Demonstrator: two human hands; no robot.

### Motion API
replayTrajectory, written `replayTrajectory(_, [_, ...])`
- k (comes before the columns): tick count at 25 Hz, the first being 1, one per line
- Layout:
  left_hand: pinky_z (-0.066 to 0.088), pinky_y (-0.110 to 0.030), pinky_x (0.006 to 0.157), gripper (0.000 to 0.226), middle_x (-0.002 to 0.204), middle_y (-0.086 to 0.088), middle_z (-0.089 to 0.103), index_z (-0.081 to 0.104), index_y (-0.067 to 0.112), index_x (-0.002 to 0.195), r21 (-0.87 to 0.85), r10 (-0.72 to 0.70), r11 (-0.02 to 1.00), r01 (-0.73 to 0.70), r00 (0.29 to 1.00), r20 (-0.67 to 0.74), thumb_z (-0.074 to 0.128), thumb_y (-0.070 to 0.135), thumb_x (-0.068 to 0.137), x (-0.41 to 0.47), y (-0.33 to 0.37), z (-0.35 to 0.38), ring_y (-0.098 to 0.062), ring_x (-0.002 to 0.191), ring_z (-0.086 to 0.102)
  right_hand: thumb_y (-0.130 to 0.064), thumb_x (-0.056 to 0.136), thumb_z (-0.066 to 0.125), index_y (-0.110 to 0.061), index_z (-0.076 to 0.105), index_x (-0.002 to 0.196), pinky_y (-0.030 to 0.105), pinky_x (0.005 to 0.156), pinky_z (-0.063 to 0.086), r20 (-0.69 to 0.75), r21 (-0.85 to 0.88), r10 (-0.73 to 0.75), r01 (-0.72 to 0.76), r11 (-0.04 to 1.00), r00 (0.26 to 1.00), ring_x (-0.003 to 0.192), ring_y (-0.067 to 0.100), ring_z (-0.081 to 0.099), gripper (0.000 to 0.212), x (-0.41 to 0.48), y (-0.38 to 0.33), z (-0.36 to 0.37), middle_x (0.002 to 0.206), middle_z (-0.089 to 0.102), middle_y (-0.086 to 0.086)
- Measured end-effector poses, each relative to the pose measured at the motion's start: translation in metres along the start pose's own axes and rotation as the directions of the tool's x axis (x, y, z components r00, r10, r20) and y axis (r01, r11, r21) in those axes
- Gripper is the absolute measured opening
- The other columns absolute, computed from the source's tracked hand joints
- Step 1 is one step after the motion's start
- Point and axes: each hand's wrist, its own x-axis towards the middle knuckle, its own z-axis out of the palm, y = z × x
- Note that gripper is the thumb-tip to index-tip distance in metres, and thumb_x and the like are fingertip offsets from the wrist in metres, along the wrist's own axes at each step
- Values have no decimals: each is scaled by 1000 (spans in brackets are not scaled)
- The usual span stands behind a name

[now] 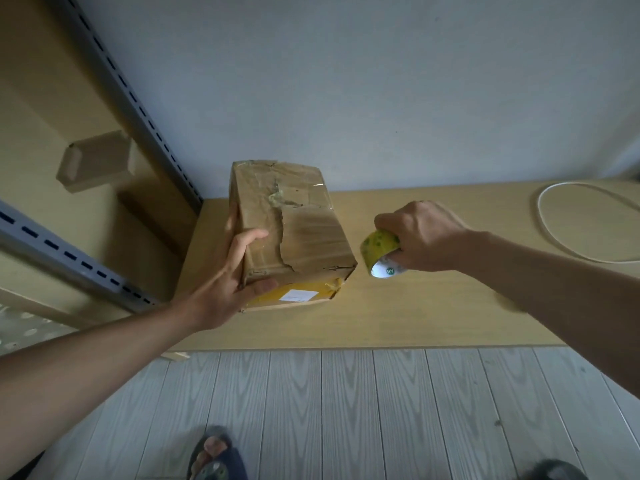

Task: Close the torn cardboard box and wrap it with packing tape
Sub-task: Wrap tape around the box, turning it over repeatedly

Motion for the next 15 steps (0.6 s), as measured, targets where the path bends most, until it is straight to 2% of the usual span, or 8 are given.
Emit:
replayTrajectory(4, [24, -21, 117, 81, 159, -7, 13, 29, 26, 146, 20, 39, 999, -38, 999, -32, 53, 74, 86, -2, -10, 3, -5, 145, 22, -29, 77, 66, -21, 47, 77, 25, 52, 27, 21, -3, -7, 7, 1000, 1000, 60, 25, 48, 21, 8, -2, 14, 64, 52, -3])
replayTrajectory(7, [27, -32, 117, 84, 155, -13, 17, 29, 25, 146, 17, 6, 1000, -5, 999, -53, 51, 78, 85, -7, -16, 7, -17, 144, 26, -29, 84, 62, -22, 51, 84, 26, 57, 35, 80, 44, -13, 10, 999, 997, 63, 24, 53, 13, 12, -11, 28, 71, 54, -4])
replayTrajectory(9, [26, -39, 118, 85, 158, -13, 13, 27, 32, 144, 29, -62, 998, 63, 997, -35, 49, 83, 80, -12, -22, 6, -26, 149, 18, -26, 87, 59, -22, 50, 86, 27, 57, 36, 102, 55, -19, 13, 998, 995, 64, 25, 53, 11, 16, -18, 35, 74, 55, -3])
replayTrajectory(11, [25, -41, 117, 85, 163, -10, 4, 25, 36, 142, 63, -124, 990, 123, 992, 6, 48, 87, 77, -19, -27, 3, -23, 153, 11, -24, 87, 59, -17, 54, 91, 29, 57, 37, 70, 35, -50, 48, 998, 996, 64, 26, 51, 10, 22, -23, 38, 75, 58, 0])
replayTrajectory(13, [26, -45, 116, 85, 165, -14, -2, 28, 33, 139, 130, -119, 985, 117, 993, 3, 48, 87, 77, -22, -29, 0, -23, 154, 9, -24, 86, 59, -15, 56, 93, 30, 56, 39, 51, 19, -62, 62, 998, 997, 63, 27, 51, 12, 25, -27, 39, 76, 61, 2])
replayTrajectory(15, [16, -52, 119, 85, 167, -18, -5, 36, 25, 133, 245, -49, 968, 52, 999, -22, 51, 85, 75, -15, -21, -6, -27, 156, 1, -24, 86, 59, -17, 52, 89, 30, 56, 39, 42, 12, -59, 59, 998, 997, 62, 27, 51, 10, 25, -27, 39, 74, 59, 0])
